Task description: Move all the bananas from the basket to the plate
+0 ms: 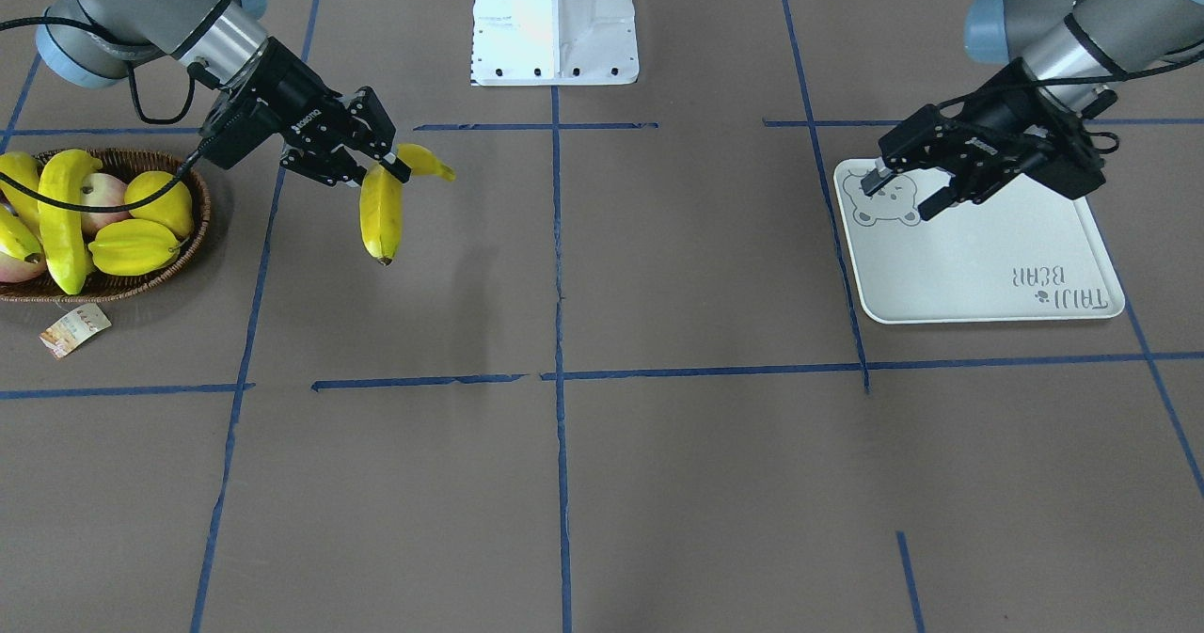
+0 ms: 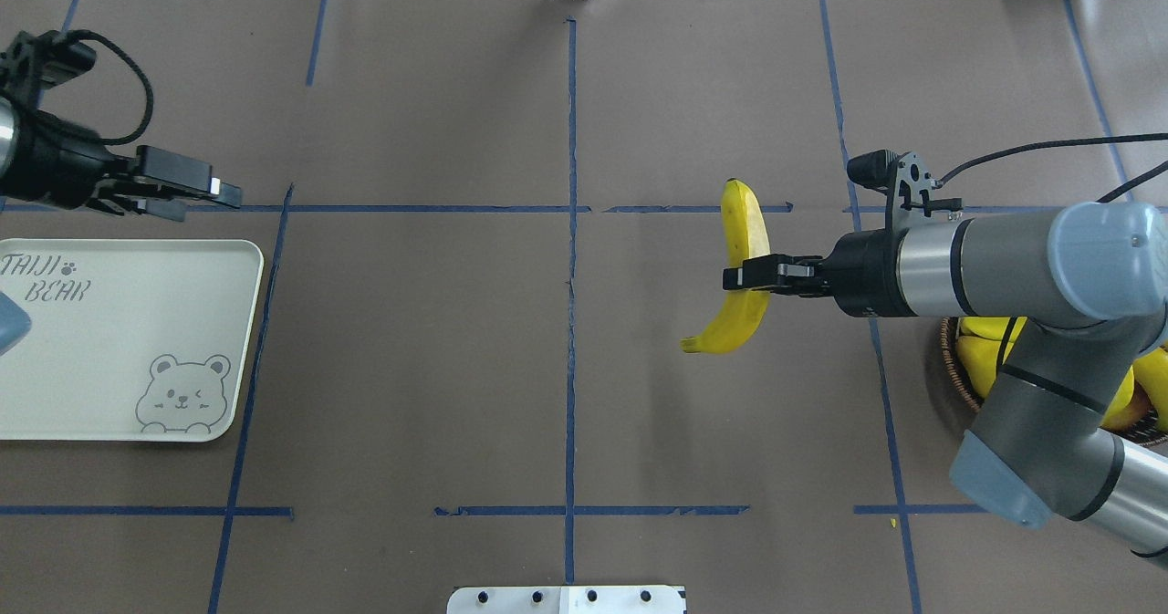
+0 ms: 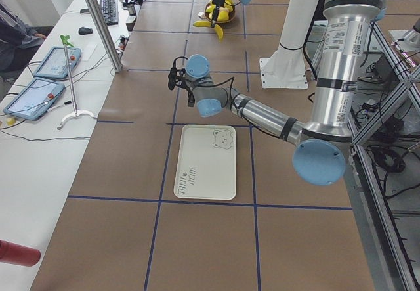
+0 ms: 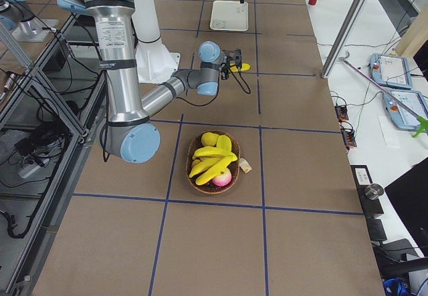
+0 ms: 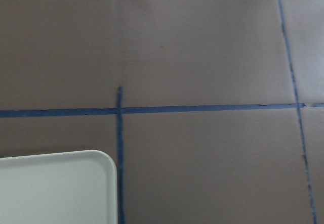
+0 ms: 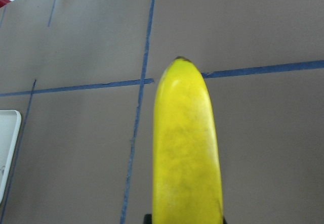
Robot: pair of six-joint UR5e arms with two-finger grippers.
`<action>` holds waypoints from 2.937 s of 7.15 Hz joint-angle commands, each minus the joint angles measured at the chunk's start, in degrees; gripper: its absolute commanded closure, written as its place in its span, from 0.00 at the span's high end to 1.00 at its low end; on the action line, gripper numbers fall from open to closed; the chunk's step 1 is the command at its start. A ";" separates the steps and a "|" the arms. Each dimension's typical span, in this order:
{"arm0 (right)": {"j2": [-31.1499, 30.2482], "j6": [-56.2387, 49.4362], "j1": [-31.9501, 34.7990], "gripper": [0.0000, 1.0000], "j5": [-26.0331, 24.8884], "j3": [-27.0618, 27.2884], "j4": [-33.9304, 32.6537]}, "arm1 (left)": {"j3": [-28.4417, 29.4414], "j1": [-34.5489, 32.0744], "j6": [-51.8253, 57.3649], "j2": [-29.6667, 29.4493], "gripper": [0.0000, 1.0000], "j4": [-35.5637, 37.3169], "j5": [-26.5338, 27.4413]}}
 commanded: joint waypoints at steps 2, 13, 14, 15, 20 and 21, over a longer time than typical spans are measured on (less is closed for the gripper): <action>6.20 1.62 -4.04 0.10 -5.47 -2.92 -0.14 | 1.67 6.12 -7.39 -11.22 1.00 -0.07 0.52; 22.13 1.62 -12.31 0.12 -15.77 -6.80 -11.30 | 6.86 13.95 -11.87 -22.05 0.99 0.11 10.26; 22.13 1.71 -12.40 0.12 -15.85 -6.89 -11.30 | 7.38 15.62 -12.05 -22.75 0.96 0.11 13.24; 22.13 1.62 -12.40 0.12 -15.86 -6.89 -11.22 | 7.39 16.34 -12.14 -22.76 0.89 0.11 13.88; 22.13 1.62 -12.40 0.13 -15.86 -6.80 -11.13 | 7.56 16.78 -12.05 -22.76 0.64 0.02 13.97; 22.22 1.62 -12.32 0.13 -15.86 -6.80 -11.04 | 7.74 16.87 -12.05 -22.76 0.64 0.02 13.89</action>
